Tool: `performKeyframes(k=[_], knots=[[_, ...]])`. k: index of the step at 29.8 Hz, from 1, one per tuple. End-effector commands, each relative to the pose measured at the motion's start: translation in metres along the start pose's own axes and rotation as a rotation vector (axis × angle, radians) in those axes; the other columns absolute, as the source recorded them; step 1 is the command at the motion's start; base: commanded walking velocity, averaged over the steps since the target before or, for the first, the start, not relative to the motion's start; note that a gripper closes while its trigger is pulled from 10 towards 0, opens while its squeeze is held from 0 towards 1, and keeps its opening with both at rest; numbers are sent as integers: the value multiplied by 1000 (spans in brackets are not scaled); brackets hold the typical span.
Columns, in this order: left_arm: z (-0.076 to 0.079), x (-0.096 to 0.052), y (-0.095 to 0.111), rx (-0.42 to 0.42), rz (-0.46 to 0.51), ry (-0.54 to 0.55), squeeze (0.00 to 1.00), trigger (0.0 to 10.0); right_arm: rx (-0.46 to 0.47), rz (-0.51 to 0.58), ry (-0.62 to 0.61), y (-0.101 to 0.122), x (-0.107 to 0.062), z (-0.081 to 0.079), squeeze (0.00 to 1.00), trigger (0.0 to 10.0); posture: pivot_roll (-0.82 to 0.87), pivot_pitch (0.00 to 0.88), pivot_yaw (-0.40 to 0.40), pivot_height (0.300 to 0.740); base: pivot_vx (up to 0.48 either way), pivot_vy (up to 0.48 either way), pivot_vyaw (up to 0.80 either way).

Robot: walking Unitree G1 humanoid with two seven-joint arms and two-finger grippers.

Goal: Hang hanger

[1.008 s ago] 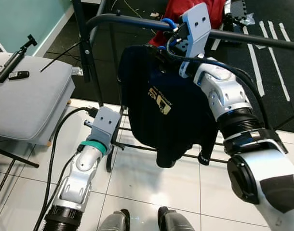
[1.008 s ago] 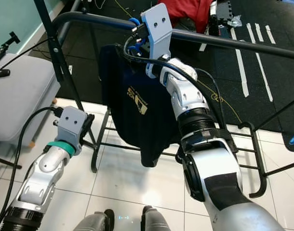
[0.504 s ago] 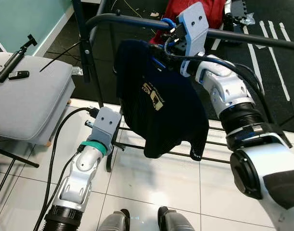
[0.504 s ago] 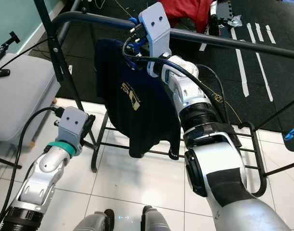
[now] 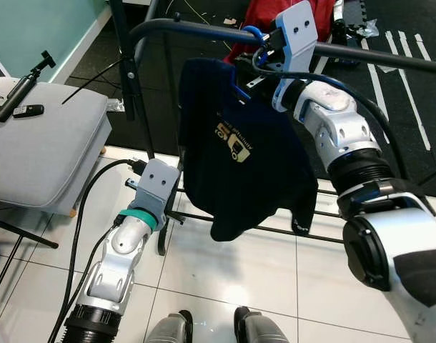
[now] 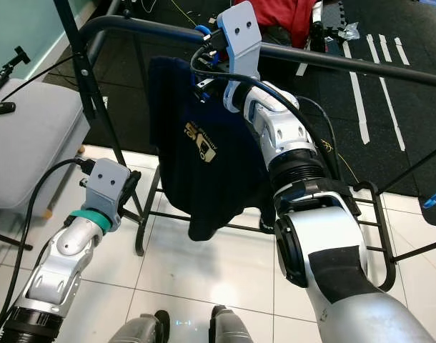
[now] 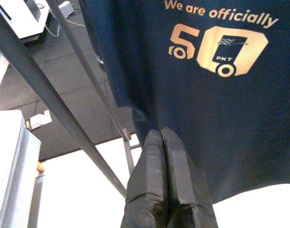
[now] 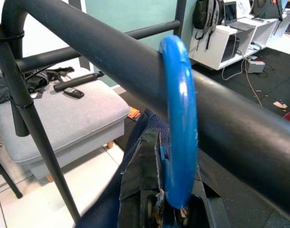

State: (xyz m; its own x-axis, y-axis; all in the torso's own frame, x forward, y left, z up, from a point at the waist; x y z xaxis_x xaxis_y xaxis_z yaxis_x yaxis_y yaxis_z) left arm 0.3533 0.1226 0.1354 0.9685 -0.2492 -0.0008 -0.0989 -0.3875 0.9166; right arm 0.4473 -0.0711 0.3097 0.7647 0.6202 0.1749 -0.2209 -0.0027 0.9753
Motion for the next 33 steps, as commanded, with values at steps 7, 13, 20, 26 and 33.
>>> performKeyframes(k=[7, 13, 20, 26, 33], knots=[[4, -2, -5, 8, -17, -19, 0, 10000, 16, 22, 6, 3, -2, 4, 0, 0, 1, 166, 14, 740, 0, 0, 0], [5, -2, -4, 14, -15, -25, 0, 10000, 25, 31, 38, 0, -6, 1, 0, 0, -1, 165, 21, 740, 0, 0, 0], [5, -1, -2, 25, -8, -29, 0, 10000, 15, 70, 84, 8, -11, -4, 0, 0, 0, 163, 16, 740, 0, 0, 0], [6, -1, -1, 31, -6, -31, 0, 10000, -42, 75, 172, 7, -21, -18, 0, 0, -3, 163, 18, 740, 0, 0, 0], [9, -2, -1, 35, -5, -43, 0, 10000, -118, 96, 149, 9, -37, -20, 0, 0, -8, 162, 24, 740, 0, 0, 0]])
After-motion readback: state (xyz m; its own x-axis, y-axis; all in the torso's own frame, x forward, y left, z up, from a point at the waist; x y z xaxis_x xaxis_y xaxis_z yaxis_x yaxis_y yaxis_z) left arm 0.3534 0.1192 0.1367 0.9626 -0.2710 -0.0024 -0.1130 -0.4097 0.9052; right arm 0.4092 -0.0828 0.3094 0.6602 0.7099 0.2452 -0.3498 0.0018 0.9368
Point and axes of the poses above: a point about 5 cm out from each wrist's last joint towards the gripper, its own x axis pointing out of the wrist towards the gripper, its own y axis along the axis of the wrist's last joint, z = x × y, the point moved 5 cm from there along x, pointing out of the wrist towards the gripper, and after that the axes turned 6 degrees about x, right-handed, at the moved point
